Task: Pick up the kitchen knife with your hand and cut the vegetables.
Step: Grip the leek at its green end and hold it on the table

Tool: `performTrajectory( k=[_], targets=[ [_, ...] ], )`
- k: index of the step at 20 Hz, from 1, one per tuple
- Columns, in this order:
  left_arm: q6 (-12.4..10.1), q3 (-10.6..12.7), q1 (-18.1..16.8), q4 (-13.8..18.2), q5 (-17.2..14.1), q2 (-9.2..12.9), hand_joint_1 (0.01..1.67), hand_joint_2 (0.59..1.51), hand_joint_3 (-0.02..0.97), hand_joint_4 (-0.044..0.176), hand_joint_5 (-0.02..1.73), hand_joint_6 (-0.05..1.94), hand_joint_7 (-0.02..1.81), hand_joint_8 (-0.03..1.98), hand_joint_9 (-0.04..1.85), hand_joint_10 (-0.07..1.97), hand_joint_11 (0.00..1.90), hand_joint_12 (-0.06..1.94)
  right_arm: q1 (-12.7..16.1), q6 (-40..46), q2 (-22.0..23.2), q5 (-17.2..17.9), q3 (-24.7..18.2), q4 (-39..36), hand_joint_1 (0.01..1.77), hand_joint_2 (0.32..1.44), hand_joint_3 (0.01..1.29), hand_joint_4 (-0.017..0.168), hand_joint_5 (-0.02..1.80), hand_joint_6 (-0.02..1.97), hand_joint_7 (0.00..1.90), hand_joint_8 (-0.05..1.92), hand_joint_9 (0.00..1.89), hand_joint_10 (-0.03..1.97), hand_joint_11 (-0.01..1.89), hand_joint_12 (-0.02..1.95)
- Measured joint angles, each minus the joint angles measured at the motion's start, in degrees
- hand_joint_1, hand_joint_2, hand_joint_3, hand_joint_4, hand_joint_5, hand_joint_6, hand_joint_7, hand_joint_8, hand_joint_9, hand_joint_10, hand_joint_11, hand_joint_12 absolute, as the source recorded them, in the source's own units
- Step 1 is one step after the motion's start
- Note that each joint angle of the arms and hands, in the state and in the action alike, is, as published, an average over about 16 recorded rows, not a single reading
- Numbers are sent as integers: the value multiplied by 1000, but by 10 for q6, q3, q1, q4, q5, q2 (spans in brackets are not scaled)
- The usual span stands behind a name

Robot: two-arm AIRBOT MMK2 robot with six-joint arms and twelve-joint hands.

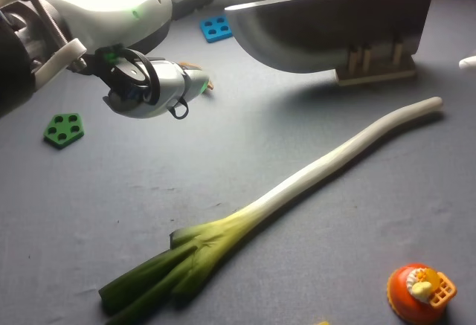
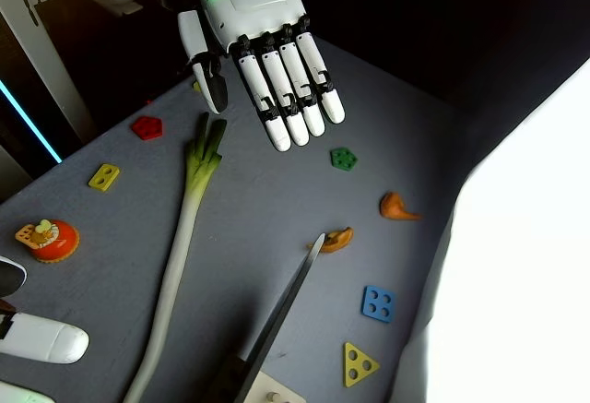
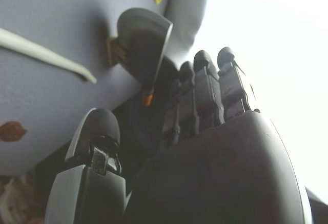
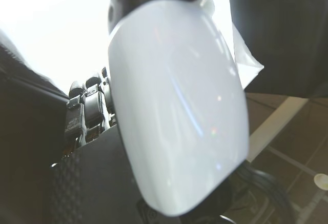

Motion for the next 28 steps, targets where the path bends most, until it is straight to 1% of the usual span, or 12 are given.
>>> performTrajectory(
  k=[4,7,10,12,16,22,25,28],
  targets=[
    [4,-4,4,-1,1,0,252,1391,54,25,93,20,194,12,202,31,26,551,-2,9,-3,3,7,-8,416,1082,54,10,149,62,151,24,116,59,22,388],
    [7,-7,6,-1,1,0,255,1383,46,26,87,18,182,9,186,26,24,531,-8,30,-7,5,18,-27,404,1088,47,9,156,50,157,20,118,49,22,399],
    [14,-9,8,-1,0,0,242,1366,43,33,75,17,161,6,161,25,19,539,-20,56,-14,17,32,-53,372,1093,44,4,155,45,158,16,123,46,22,423],
    [21,-9,10,-1,0,-1,241,1357,24,38,67,15,149,0,147,16,17,530,-30,81,-21,29,46,-74,379,1091,26,2,145,29,146,10,119,30,22,386],
    [36,-5,11,-2,-1,-1,252,1332,14,42,51,14,119,-4,114,9,17,402,-56,140,-44,57,89,-120,540,1044,16,9,101,5,101,5,85,10,22,252],
    [53,7,7,-5,2,-1,220,1310,14,48,18,13,61,-3,56,10,17,249,-100,231,-92,96,172,-180,821,961,16,17,35,5,38,4,39,12,22,98],
    [61,12,0,-15,3,-2,220,1312,14,45,17,14,53,-3,51,9,17,219,-117,272,-118,113,219,-197,952,938,16,22,15,6,19,4,22,12,22,33],
    [69,13,-12,-31,2,-4,214,1321,14,40,20,14,49,-3,53,9,17,188,-130,309,-145,121,268,-210,1029,932,16,27,14,6,18,4,16,13,21,11]
  ],
)
